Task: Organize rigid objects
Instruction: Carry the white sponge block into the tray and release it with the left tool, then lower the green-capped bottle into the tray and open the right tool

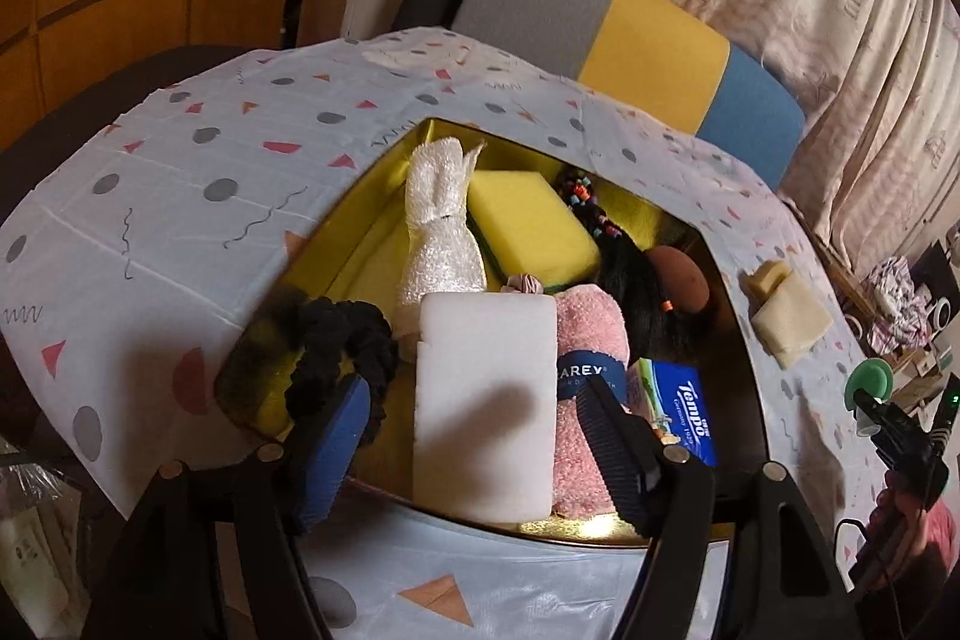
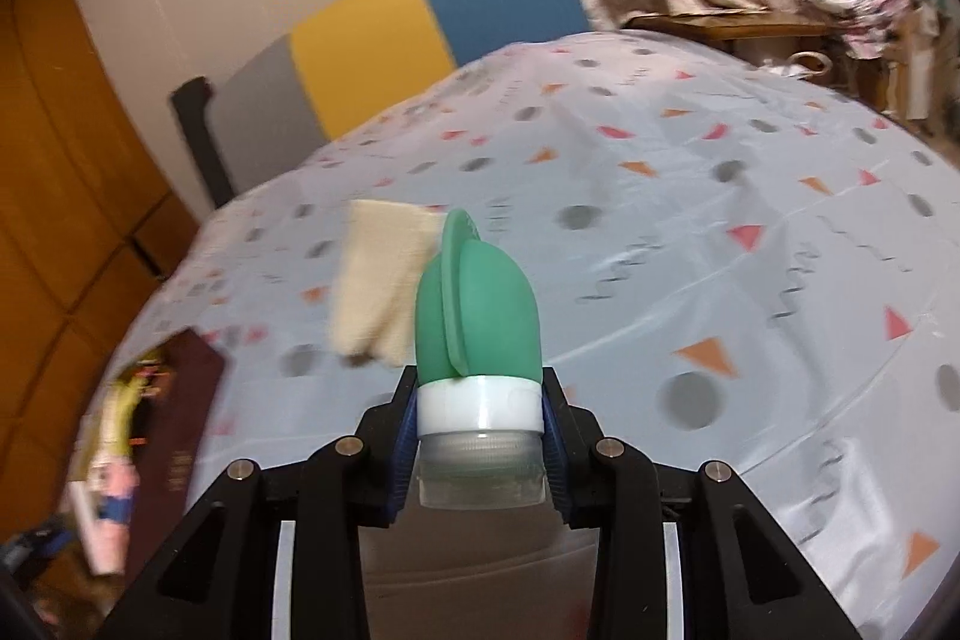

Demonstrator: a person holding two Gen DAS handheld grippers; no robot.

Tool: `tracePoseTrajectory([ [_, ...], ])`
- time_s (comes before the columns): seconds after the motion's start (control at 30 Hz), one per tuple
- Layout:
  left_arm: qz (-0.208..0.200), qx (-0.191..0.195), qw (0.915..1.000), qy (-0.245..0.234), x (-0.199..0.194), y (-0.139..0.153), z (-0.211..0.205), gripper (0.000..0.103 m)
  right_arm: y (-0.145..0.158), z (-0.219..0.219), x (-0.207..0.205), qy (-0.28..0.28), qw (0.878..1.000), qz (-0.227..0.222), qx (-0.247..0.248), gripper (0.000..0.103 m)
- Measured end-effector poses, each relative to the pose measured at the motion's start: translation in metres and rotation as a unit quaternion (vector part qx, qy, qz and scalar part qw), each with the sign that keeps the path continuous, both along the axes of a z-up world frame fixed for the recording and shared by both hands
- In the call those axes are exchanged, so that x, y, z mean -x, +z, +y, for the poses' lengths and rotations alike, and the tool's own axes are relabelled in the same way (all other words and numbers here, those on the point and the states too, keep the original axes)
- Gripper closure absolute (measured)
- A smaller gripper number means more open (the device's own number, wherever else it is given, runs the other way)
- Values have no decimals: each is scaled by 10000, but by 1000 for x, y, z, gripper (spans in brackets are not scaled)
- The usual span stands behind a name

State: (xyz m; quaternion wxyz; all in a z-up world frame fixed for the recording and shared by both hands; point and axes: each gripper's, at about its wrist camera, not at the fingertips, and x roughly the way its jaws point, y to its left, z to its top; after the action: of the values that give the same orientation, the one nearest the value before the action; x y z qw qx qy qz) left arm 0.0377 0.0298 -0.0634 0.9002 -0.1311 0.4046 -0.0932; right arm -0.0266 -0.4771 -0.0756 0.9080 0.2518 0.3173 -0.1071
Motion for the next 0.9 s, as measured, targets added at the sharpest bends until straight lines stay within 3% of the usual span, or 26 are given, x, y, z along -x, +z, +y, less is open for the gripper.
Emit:
tracePoseTrajectory([
  [0.17,-20,335,9994,-73,6,1,2,30,23,57,-15,832,9963,-137,-139,66],
  [0.47,-188,317,9989,-306,17,5,-6,30,45,166,-44,2226,9745,-158,-247,66],
  [0.67,-352,362,9983,-308,21,11,-3,30,41,213,-61,2648,9641,50,-186,66],
  [0.9,-452,458,9977,-225,24,14,4,30,28,241,-84,2727,9613,378,41,66],
])
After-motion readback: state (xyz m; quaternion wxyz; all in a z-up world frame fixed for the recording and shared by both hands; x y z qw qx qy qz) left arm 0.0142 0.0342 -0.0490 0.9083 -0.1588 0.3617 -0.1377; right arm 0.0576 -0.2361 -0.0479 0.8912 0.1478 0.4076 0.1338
